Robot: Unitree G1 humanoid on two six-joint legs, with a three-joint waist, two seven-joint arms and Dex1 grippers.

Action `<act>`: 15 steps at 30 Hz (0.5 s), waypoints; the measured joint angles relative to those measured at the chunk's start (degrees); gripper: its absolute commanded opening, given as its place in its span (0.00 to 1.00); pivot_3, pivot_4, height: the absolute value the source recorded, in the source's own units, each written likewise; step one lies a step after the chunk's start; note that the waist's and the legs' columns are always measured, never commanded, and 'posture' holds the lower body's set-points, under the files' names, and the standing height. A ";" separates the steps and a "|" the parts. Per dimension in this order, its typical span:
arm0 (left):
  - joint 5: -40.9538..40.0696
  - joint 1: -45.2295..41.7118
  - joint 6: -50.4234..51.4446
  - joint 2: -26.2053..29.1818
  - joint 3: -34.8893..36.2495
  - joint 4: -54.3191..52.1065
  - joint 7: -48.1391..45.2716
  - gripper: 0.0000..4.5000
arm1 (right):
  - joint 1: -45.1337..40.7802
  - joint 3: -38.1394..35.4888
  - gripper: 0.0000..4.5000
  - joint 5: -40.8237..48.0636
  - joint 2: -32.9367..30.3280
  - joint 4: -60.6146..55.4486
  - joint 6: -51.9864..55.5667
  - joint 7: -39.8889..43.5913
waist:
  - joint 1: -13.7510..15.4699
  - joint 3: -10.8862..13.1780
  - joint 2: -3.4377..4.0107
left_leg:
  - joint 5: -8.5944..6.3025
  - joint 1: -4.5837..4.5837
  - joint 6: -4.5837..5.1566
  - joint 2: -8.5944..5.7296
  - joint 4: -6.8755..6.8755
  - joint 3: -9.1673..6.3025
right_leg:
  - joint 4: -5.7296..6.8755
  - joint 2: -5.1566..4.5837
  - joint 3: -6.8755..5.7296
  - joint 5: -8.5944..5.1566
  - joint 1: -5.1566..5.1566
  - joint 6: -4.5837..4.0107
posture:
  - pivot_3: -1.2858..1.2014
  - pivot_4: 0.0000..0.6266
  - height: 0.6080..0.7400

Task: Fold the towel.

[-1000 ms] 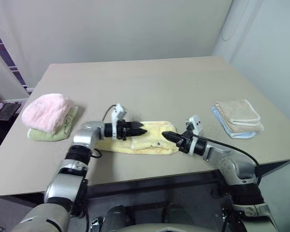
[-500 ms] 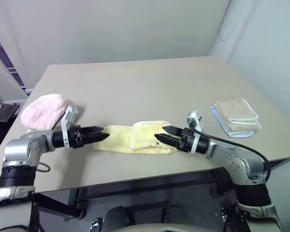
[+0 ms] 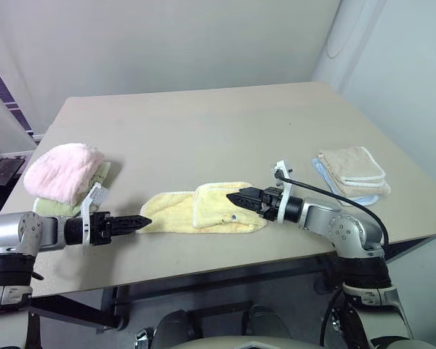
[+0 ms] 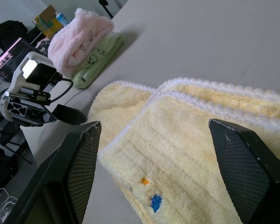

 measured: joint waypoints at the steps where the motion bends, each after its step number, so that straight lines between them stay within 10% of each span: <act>1: -0.41 -0.46 0.90 0.00 0.25 1.11 0.19 1.00 | 0.00 0.00 0.85 0.00 0.17 0.00 0.00 -0.34 | 0.02 0.00 0.00 | 0.00 0.00 0.00 0.00 -0.01 0.00 | 0.01 0.00 0.00 0.00 0.00 0.00 | 0.52 0.00 1.00; 15: -1.77 -1.51 4.41 3.05 0.13 7.54 -0.07 1.00 | 0.15 0.04 0.85 0.20 1.93 0.00 -0.14 -2.87 | 0.00 0.00 -0.01 | 0.02 -0.02 -0.05 -0.01 -0.20 0.15 | 0.00 -0.08 0.00 0.01 -0.18 -0.02 | 0.52 0.00 1.00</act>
